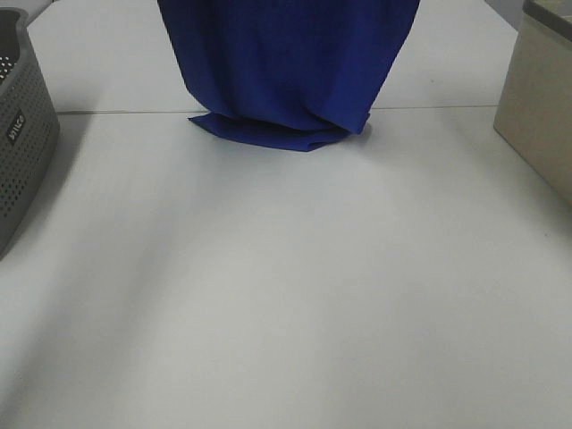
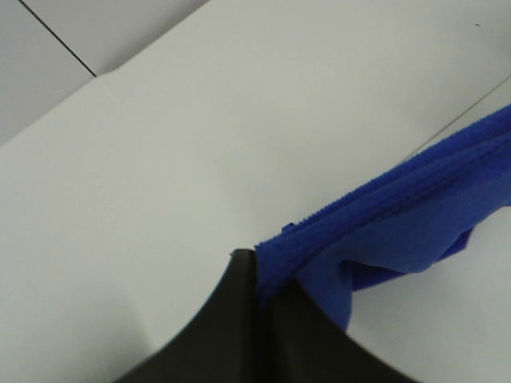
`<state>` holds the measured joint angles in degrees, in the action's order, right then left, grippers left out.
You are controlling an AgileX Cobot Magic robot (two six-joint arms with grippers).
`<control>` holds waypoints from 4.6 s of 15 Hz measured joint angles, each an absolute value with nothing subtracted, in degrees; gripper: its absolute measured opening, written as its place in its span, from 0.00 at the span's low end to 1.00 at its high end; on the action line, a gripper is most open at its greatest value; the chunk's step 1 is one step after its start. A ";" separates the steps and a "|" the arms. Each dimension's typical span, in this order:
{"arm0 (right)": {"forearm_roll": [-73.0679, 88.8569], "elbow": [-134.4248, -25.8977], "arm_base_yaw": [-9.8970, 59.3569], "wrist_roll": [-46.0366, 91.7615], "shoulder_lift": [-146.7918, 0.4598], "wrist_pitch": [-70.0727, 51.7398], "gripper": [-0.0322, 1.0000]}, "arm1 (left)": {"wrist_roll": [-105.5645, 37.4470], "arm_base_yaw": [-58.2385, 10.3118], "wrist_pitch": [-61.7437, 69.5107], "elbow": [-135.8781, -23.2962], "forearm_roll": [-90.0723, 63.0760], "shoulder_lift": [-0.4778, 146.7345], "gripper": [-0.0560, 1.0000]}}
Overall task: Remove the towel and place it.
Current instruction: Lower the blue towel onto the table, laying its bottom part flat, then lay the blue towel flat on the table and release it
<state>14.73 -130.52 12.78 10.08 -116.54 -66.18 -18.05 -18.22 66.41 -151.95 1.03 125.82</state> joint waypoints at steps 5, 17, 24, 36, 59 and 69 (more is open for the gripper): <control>20.11 -130.52 12.78 10.08 -112.36 -68.75 0.05 | -8.31 -18.22 69.56 -151.95 1.09 121.58 0.05; 30.42 -110.81 12.89 10.08 -92.48 -69.16 0.05 | 1.83 -18.62 69.33 -114.82 -3.95 91.16 0.05; 34.03 -100.73 13.46 10.08 -81.07 -69.16 0.05 | 2.52 -18.68 69.27 -107.54 -7.56 81.19 0.05; 36.50 -66.52 13.41 10.03 -62.97 -68.98 0.05 | 2.52 -18.68 68.81 -70.42 -22.35 59.47 0.05; 44.35 -29.28 12.83 15.93 -75.52 -68.75 0.05 | -4.47 -18.39 67.09 -33.75 -32.37 74.14 0.05; 47.67 -29.39 12.83 23.66 -93.22 -64.86 0.05 | -6.42 -18.22 66.86 -33.75 -30.31 82.68 0.05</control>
<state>47.67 -29.39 12.83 23.66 -93.22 -64.86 -6.42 -18.22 66.86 -33.75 -30.31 82.68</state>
